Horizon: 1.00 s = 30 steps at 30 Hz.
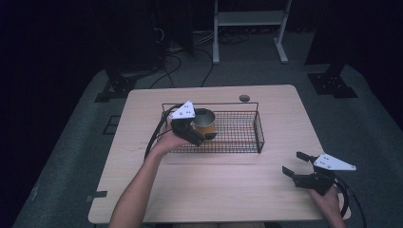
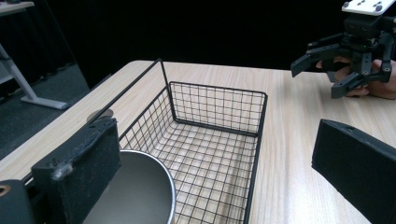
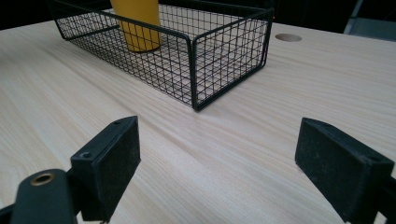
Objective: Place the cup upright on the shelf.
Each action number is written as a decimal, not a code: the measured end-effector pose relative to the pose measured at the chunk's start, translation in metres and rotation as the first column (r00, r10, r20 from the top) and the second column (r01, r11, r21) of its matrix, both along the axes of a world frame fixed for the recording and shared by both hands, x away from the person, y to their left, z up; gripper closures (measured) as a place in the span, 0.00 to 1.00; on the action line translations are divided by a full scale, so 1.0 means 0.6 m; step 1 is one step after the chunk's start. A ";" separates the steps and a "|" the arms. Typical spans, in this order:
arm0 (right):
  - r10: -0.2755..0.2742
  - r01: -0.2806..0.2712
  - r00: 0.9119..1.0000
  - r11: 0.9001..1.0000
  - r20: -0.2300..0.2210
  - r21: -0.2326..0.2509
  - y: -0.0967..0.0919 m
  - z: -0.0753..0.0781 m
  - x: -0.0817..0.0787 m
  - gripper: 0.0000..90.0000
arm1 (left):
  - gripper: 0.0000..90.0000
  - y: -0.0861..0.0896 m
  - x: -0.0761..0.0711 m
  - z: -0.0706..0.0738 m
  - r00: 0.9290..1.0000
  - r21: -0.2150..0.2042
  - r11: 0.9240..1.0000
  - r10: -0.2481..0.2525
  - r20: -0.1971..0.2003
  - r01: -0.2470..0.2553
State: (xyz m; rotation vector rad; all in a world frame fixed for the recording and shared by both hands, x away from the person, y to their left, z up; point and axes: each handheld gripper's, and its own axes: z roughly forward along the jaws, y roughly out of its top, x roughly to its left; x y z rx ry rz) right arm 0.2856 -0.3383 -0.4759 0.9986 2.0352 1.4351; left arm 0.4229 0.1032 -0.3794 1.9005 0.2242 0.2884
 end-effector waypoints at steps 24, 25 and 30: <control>-0.001 0.001 1.000 1.000 -0.001 -0.003 0.001 0.000 0.000 0.15 | 0.01 0.013 -0.046 -0.003 1.000 -0.016 1.000 0.002 -0.002 -0.002; -0.001 0.001 1.000 1.000 0.000 -0.005 0.001 0.000 0.000 0.15 | 0.01 0.013 -0.049 -0.003 1.000 -0.016 1.000 -0.002 0.001 0.002; -0.001 0.001 1.000 1.000 0.001 -0.005 0.001 0.000 0.000 0.15 | 0.01 0.013 -0.061 -0.005 1.000 -0.026 1.000 -0.007 0.005 0.007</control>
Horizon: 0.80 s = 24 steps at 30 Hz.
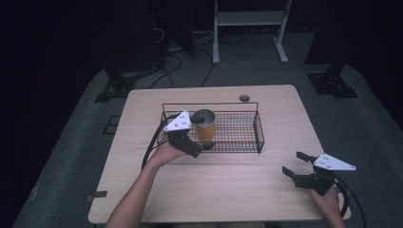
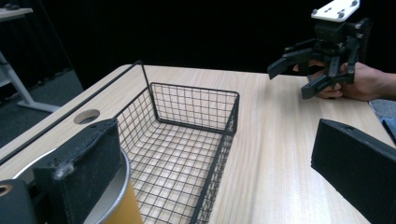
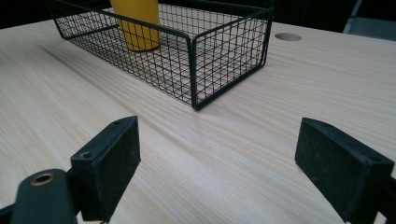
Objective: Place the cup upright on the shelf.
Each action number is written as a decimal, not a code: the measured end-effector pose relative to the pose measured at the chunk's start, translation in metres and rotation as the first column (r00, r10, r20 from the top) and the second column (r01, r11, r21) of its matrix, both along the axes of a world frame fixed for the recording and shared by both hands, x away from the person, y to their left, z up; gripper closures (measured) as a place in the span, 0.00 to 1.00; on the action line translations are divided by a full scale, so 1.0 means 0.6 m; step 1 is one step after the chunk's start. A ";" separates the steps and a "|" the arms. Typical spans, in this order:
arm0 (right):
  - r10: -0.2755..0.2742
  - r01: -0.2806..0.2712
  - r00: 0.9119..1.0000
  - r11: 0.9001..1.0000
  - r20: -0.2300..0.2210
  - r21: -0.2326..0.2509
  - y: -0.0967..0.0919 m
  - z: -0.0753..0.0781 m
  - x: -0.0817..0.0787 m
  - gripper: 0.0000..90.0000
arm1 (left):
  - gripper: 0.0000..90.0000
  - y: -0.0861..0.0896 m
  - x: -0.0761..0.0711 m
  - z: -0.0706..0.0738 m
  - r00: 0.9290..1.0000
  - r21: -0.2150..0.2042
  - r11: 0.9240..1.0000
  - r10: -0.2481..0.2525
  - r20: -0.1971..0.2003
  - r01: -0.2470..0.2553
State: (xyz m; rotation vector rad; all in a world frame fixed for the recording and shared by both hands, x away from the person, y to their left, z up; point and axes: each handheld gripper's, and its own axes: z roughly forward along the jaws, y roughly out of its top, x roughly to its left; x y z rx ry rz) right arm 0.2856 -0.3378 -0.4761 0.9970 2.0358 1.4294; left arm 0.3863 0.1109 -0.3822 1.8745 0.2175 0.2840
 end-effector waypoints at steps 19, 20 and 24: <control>-0.002 0.002 1.000 1.000 -0.003 0.000 0.000 0.000 0.000 0.15 | 0.01 0.017 -0.031 -0.017 1.000 -0.012 1.000 0.007 -0.008 -0.007; -0.001 0.001 1.000 1.000 -0.003 0.001 0.000 0.000 0.000 0.15 | 0.01 0.018 -0.032 -0.018 1.000 -0.015 1.000 0.008 -0.010 -0.008; -0.002 0.002 1.000 1.000 -0.002 -0.002 0.001 0.000 0.000 0.15 | 0.01 0.019 -0.038 -0.020 1.000 -0.007 1.000 0.003 -0.012 -0.003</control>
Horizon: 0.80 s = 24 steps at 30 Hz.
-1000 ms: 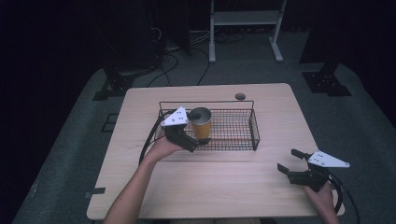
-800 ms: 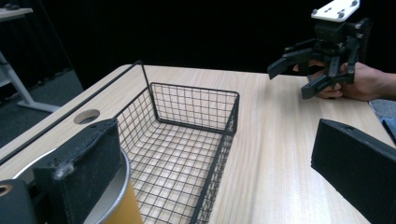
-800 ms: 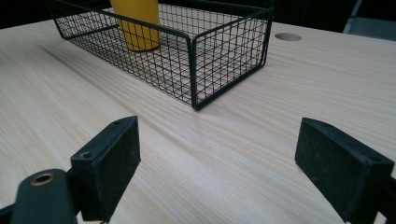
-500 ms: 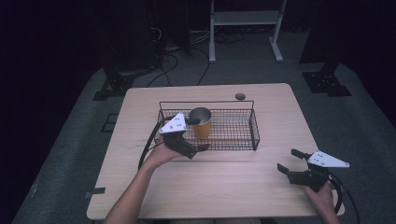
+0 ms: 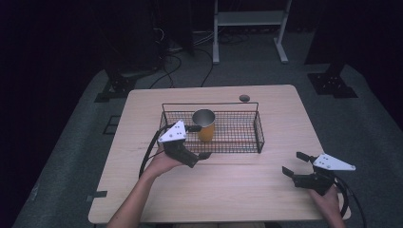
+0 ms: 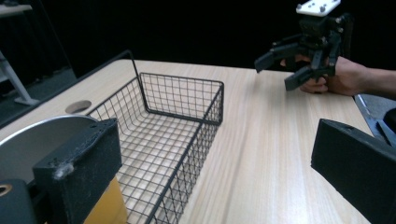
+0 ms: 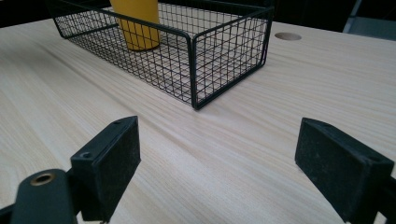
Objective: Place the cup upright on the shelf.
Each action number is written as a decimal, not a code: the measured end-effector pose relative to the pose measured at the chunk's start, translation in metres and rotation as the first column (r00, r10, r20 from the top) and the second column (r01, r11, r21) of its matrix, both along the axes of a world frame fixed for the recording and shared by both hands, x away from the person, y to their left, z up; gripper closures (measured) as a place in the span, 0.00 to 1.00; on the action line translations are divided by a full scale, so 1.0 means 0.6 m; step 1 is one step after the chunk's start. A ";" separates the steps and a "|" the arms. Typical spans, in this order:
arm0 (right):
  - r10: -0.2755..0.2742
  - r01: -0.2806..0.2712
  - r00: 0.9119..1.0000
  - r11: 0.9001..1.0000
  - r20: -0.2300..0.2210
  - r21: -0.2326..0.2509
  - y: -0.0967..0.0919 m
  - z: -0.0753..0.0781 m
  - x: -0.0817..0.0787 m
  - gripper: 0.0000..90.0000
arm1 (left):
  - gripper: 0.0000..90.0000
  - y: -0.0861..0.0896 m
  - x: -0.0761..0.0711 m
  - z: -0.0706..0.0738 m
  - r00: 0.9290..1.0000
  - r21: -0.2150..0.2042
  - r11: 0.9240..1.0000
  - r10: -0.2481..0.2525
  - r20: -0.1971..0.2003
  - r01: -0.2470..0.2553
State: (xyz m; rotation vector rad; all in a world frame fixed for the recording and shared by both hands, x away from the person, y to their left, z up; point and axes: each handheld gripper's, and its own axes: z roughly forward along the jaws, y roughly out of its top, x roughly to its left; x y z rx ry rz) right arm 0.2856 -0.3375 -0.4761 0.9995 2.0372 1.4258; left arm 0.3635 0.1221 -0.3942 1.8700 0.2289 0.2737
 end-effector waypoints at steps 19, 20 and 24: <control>0.000 0.000 1.000 1.000 -0.002 0.000 0.000 0.000 0.000 0.15 | 0.01 0.010 -0.035 -0.014 1.000 -0.043 0.999 -0.009 0.005 0.009; -0.001 0.001 1.000 1.000 -0.003 0.001 0.000 0.000 0.000 0.15 | 0.01 0.011 -0.036 -0.015 1.000 -0.045 0.999 -0.006 0.001 0.006; 0.000 0.000 1.000 1.000 -0.003 -0.001 0.000 0.000 0.000 0.15 | 0.01 0.013 -0.041 -0.016 1.000 -0.029 1.000 -0.005 0.007 0.006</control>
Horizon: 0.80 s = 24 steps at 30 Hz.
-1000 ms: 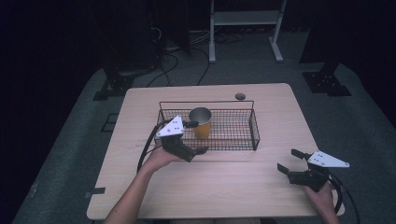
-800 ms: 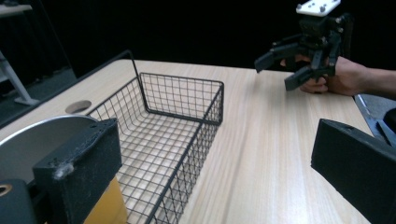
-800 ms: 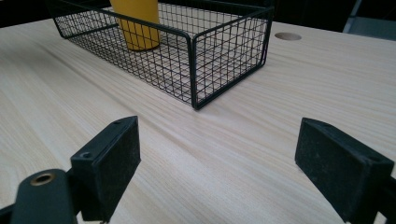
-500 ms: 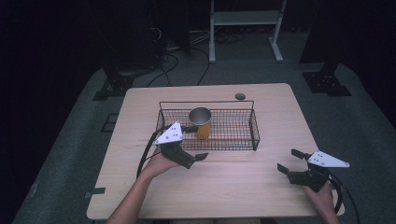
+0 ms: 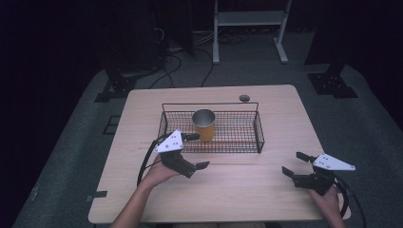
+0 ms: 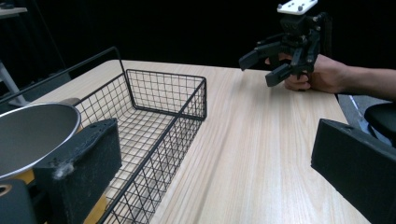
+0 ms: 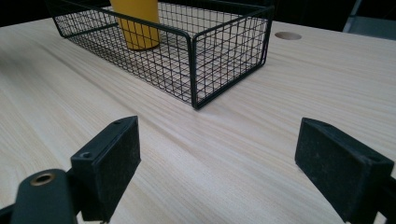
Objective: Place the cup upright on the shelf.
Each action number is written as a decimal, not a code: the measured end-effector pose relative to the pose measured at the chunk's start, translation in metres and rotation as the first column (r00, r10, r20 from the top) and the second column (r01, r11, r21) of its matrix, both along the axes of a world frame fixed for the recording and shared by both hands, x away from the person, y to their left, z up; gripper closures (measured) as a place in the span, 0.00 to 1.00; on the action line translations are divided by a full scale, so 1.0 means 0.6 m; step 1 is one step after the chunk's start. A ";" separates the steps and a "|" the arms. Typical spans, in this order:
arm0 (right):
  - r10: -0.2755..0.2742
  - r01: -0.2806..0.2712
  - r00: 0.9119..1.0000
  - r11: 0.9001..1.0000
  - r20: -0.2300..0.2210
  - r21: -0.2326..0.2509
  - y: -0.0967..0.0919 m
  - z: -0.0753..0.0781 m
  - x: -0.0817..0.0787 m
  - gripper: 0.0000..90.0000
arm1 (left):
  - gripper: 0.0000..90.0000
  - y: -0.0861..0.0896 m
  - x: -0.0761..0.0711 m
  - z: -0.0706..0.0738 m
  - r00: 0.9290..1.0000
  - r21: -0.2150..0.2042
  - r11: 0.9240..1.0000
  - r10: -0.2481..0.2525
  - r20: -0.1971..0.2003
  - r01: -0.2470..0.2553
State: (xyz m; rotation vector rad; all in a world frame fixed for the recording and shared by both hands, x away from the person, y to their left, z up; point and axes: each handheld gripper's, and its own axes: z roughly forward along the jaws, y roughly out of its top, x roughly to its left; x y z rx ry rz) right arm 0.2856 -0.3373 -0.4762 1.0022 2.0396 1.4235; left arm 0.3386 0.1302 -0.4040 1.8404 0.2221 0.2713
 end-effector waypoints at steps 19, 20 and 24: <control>0.000 0.000 1.000 1.000 0.000 0.001 0.000 0.000 0.000 0.15 | 0.01 0.011 -0.026 -0.019 1.000 -0.015 1.000 0.008 -0.010 -0.008; -0.001 0.001 1.000 1.000 0.001 -0.001 0.000 0.000 0.000 0.15 | 0.01 0.013 -0.027 -0.021 1.000 -0.014 1.000 0.010 -0.011 -0.010; -0.001 0.001 1.000 1.000 0.001 -0.001 0.000 0.000 0.000 0.15 | 0.01 0.016 -0.031 -0.021 1.000 0.004 1.000 0.019 -0.010 -0.019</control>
